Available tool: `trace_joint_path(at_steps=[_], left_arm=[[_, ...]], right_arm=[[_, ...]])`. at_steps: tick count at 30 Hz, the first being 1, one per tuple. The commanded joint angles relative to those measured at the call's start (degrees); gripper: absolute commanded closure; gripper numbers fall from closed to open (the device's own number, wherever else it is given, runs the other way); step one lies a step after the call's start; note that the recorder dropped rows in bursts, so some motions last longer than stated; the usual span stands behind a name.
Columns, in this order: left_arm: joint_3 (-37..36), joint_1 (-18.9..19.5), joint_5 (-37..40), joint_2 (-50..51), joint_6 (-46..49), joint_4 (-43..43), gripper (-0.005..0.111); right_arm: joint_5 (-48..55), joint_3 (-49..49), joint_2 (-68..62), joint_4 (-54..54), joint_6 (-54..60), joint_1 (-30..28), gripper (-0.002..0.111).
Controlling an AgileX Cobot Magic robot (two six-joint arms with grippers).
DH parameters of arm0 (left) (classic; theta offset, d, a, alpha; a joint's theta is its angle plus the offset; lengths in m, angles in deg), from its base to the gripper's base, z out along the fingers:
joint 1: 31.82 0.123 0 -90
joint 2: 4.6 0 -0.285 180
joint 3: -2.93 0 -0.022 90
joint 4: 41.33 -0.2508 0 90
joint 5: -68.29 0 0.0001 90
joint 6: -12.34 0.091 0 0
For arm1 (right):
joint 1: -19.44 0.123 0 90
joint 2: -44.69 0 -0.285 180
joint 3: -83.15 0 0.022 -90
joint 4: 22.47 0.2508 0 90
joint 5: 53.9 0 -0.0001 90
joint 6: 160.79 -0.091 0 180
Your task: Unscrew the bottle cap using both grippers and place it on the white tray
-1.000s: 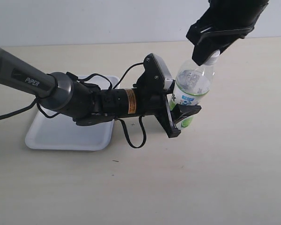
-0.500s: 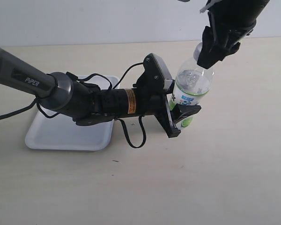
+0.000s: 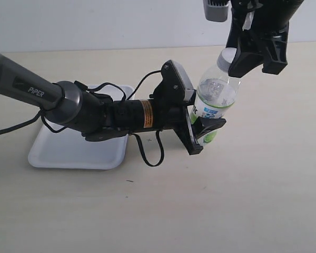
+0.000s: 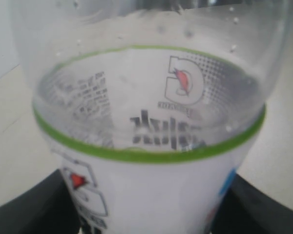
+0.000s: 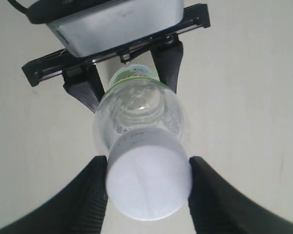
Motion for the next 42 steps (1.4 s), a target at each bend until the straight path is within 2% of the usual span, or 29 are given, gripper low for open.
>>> trace_joint_path(at_steps=[1,7,10,20,28,42], left_arm=[[-0.5,0.2,0.9,-0.4,-0.1,-0.5,0.107],[-0.5,0.2,0.9,-0.4,-0.1,-0.5,0.107],[-0.5,0.2,0.9,-0.4,-0.1,-0.5,0.107],[-0.5,0.2,0.9,-0.4,-0.1,-0.5,0.107],[-0.5,0.2,0.3,-0.4,-0.1,-0.5,0.107],[-0.5,0.2,0.3,-0.4,-0.1,-0.5,0.107]], right_arm=[[-0.2,0.0,0.1,-0.8,2.1,0.1,0.097],[-0.2,0.0,0.2,-0.5,-3.7,0.1,0.054],[-0.2,0.0,0.7,0.0,-10.6,0.1,0.044],[-0.2,0.0,2.8,1.4,-36.0,0.1,0.044],[-0.2,0.0,2.5,2.7,-49.0,0.1,0.044],[-0.2,0.0,2.5,2.9,-51.9,0.1,0.044]])
